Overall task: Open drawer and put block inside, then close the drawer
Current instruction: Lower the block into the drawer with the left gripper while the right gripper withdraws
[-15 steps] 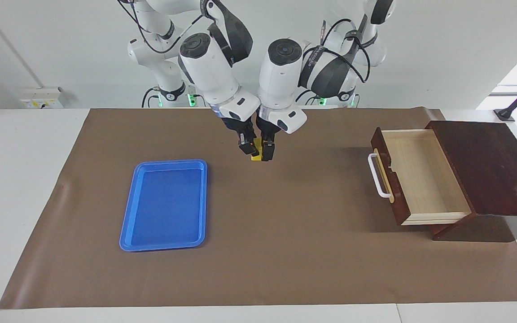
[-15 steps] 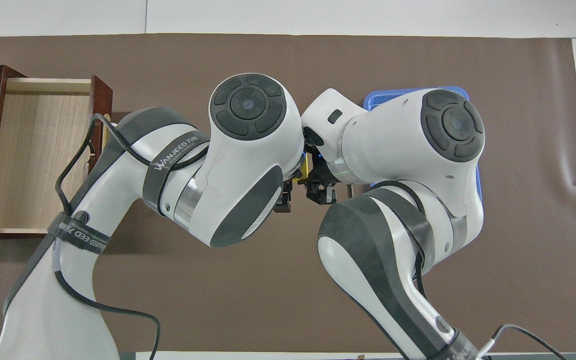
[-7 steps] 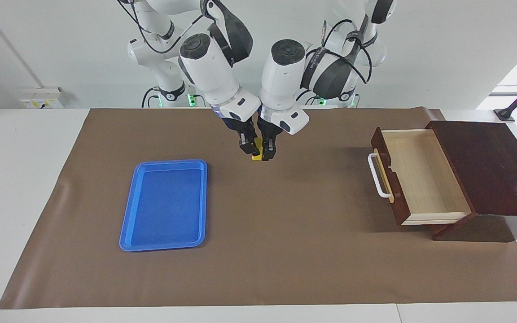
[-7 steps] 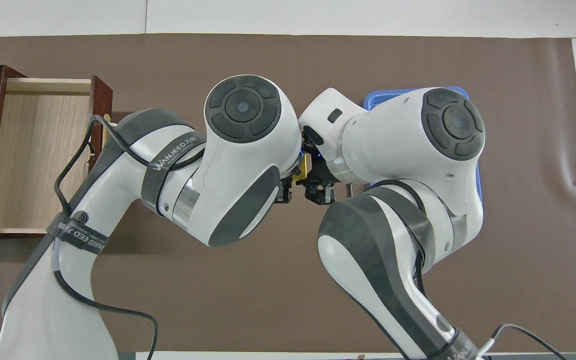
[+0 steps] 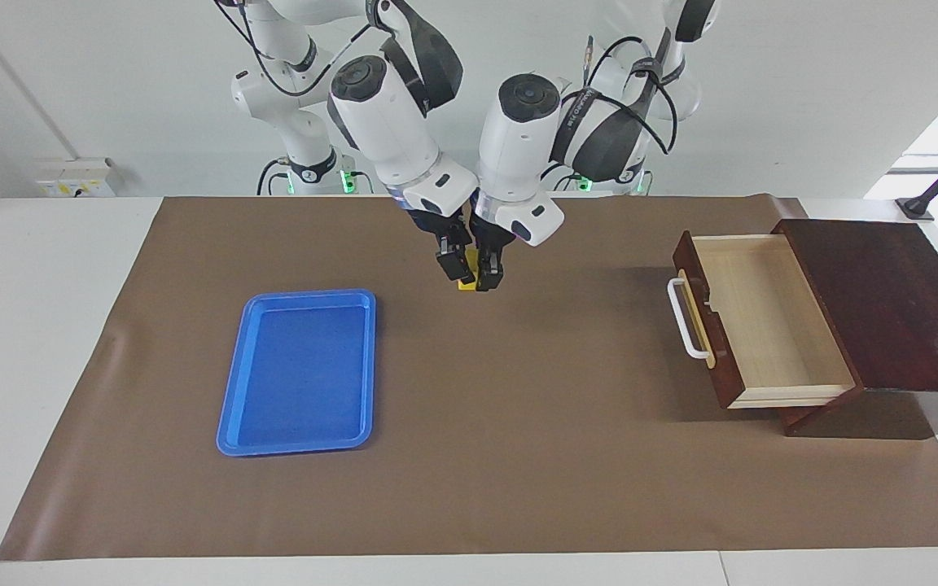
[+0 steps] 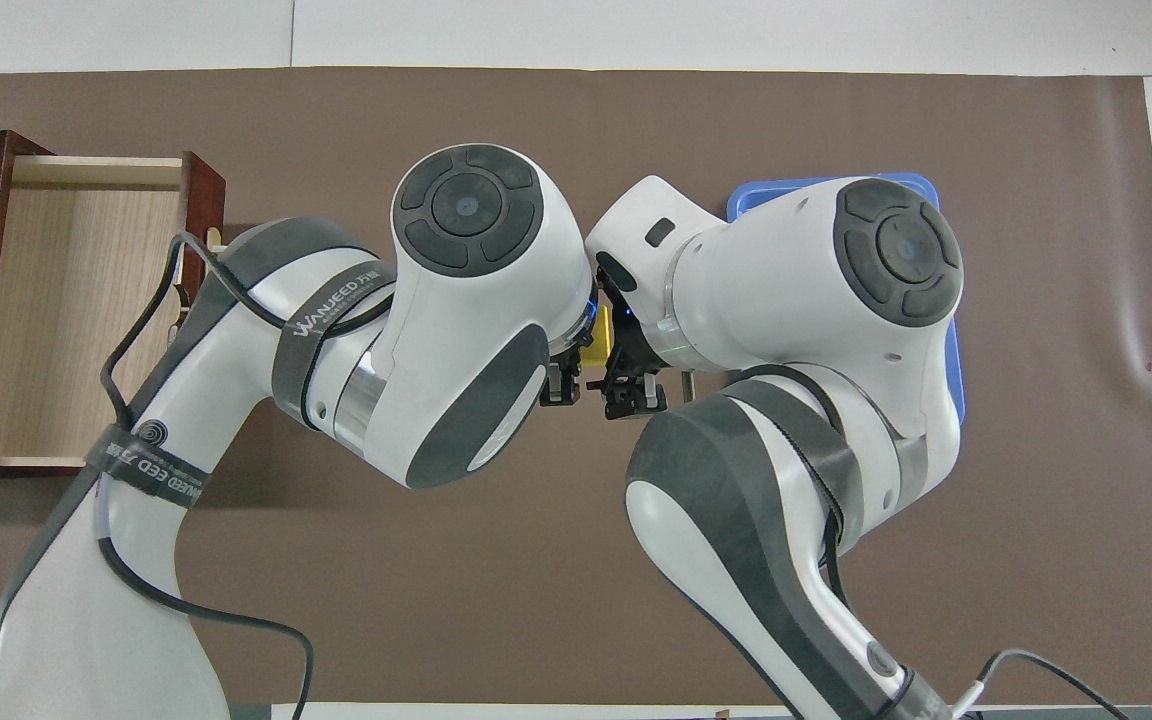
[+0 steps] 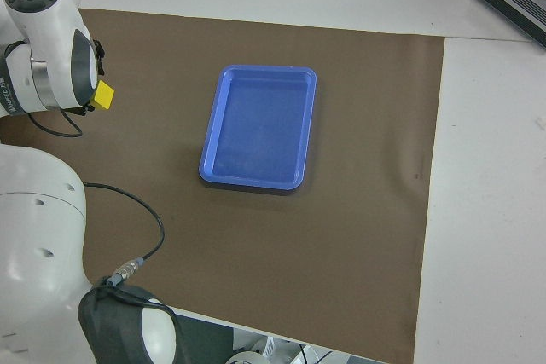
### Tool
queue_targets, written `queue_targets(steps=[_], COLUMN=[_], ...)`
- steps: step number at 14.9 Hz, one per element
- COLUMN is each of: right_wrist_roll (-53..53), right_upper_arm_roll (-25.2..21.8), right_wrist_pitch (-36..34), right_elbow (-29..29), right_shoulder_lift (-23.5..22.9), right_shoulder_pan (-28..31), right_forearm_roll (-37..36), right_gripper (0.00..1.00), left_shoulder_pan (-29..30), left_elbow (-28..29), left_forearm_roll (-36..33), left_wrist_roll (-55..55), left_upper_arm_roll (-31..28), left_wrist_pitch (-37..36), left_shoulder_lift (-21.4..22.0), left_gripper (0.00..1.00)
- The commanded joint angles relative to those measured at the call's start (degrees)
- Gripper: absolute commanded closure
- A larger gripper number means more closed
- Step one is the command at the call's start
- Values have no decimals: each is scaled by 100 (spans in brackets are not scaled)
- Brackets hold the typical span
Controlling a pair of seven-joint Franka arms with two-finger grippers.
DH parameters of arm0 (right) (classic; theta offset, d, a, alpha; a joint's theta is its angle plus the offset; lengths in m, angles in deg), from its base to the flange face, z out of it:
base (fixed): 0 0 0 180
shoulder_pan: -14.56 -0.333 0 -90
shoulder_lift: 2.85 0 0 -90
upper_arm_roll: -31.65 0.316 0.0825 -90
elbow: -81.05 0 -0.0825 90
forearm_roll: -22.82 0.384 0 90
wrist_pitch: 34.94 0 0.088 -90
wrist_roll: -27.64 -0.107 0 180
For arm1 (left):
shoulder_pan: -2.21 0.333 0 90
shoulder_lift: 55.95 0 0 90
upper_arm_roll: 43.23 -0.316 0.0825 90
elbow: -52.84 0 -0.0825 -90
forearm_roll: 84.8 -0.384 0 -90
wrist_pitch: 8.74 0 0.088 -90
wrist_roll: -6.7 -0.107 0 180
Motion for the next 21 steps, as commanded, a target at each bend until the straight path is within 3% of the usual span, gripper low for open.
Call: queue_targets(steps=[1,4,10,14,17,21], right_wrist_roll=[-98,-98,-159,-1159,-1915,-2785], right_upper_arm_roll=[12,12,-5,-58,-67,-67], right_wrist_pitch=[-29,-29,-151,-424,-565,-591], right_elbow=[-96,-105,-96,-96,-140,-132], right_shoulder_lift=[-43,-43,-43,62,115,255], right_shoulder_pan=[15,24,147,638,1095,1394], right_forearm_roll=[68,76,76,-55,-537,-1030], right_gripper=[0,0,0,0,0,0], left_shoulder_pan=[214,837,2639,3596,3801,4134], left_elbow=[172,199,234,664,1154,1533], left_forearm_roll=[79,70,70,-297,-852,-879], left_wrist_roll=[-70,-701,-2265,-3646,-3683,-3709], left_upper_arm_roll=[-19,-19,-19,-37,-37,-45], left_wrist_pitch=[-81,-327,-767,-636,-224,242], left_shoulder_lift=[175,359,887,1018,983,992], left_gripper=[100,100,100,100,100,100])
